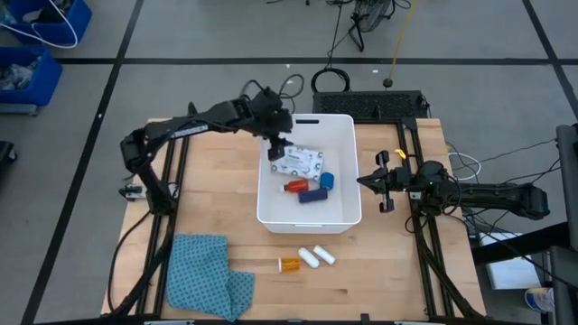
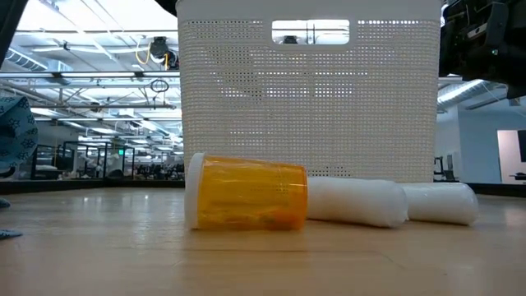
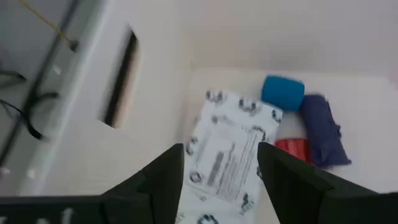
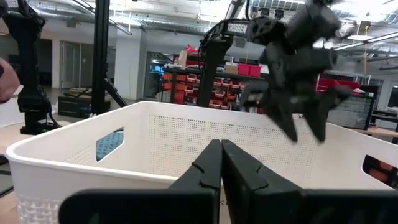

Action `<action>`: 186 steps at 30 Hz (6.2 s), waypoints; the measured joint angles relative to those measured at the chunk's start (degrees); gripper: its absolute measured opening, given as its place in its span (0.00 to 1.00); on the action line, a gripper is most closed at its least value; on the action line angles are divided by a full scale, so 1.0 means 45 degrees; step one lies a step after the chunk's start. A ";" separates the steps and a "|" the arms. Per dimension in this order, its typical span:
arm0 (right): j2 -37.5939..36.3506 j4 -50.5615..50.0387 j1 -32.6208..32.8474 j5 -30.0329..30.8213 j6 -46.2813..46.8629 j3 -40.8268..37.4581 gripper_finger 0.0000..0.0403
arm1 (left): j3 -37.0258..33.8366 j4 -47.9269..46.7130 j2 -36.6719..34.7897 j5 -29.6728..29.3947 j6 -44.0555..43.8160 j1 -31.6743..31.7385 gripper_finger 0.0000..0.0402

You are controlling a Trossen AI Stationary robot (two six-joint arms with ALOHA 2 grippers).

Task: Pick & place medical supplies in basket/bin
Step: Put the left white rolled gauze into the white bin

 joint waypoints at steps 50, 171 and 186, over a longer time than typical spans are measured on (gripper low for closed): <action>0.0000 -0.0410 0.0005 0.0009 0.0054 0.0012 0.00 | -1.7376 1.6863 -1.2158 -0.0073 -0.3444 -0.1477 0.00; 1.6388 -0.5478 1.4470 1.5037 1.0301 0.8748 0.60 | -1.8200 1.6797 -1.2745 -0.1987 -0.3741 -0.2770 0.10; 1.7125 -0.5265 1.3734 1.4498 1.1281 0.8746 0.60 | -1.8200 1.6850 -1.2745 -0.1987 -0.3860 -0.2766 0.10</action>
